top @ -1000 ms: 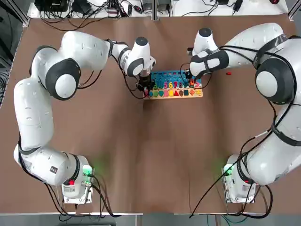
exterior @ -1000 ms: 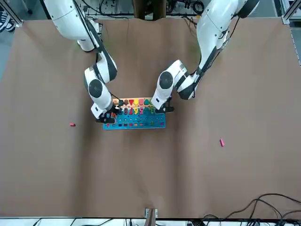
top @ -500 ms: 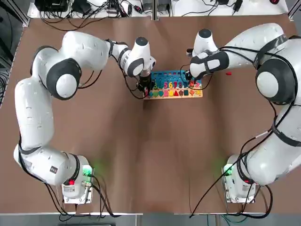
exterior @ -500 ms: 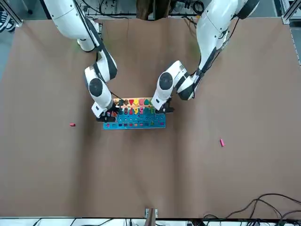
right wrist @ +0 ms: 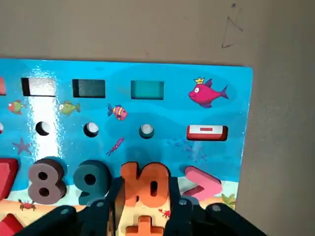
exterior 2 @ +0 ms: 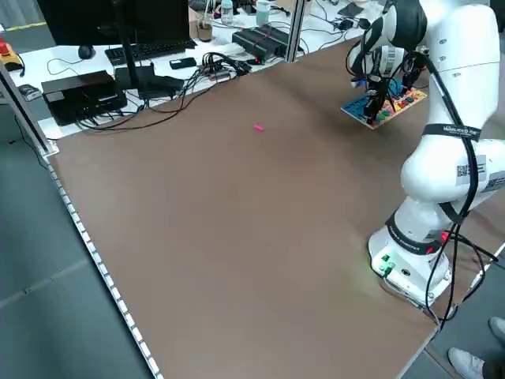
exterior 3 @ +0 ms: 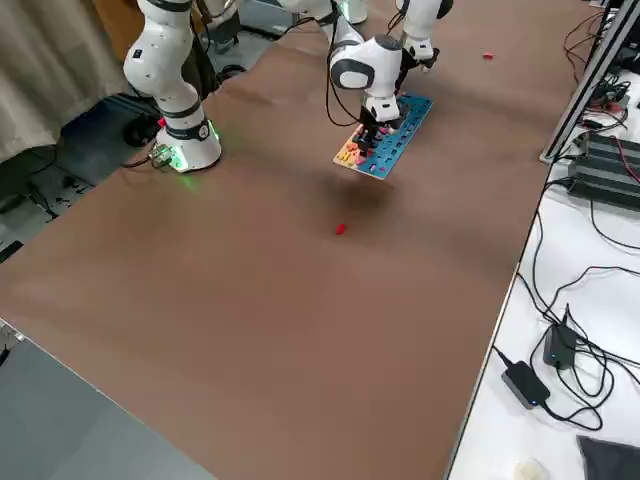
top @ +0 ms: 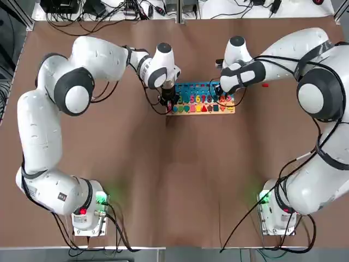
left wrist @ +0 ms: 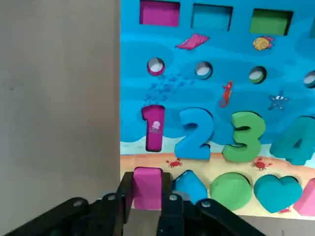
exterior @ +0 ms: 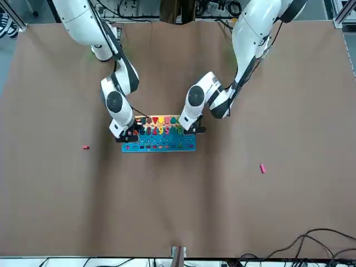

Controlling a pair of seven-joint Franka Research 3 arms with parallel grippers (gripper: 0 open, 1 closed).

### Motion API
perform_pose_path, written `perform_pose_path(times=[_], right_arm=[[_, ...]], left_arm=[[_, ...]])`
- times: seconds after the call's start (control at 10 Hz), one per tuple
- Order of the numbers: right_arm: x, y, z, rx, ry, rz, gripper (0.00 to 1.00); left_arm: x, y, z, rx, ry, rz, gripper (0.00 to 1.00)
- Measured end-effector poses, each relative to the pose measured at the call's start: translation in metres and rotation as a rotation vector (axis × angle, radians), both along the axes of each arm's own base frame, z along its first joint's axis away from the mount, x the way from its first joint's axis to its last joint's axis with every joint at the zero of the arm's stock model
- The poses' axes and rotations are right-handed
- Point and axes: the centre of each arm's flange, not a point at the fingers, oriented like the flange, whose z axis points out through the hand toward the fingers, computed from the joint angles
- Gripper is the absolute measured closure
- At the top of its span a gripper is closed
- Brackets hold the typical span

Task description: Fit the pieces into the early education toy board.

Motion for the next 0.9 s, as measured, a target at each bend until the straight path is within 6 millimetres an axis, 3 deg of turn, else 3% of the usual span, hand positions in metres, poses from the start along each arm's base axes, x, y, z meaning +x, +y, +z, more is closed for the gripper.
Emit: perform_pose_path(times=[0.4,0.7,0.9], right_arm=[[0.0000,0.0000,0.0000,0.002,-0.002,0.008,0.60],[-0.0005,0.0016,-0.0017,0.005,-0.005,0.010,0.47],[-0.0003,0.0013,-0.0018,0.005,-0.005,0.010,0.47]], left_arm=[[0.0016,-0.0002,0.0003,0.001,-0.002,-0.001,0.74],[0.0047,-0.0005,0.0006,0.001,-0.010,-0.005,0.74],[0.0049,-0.0005,0.0006,0.001,-0.010,-0.005,0.74]])
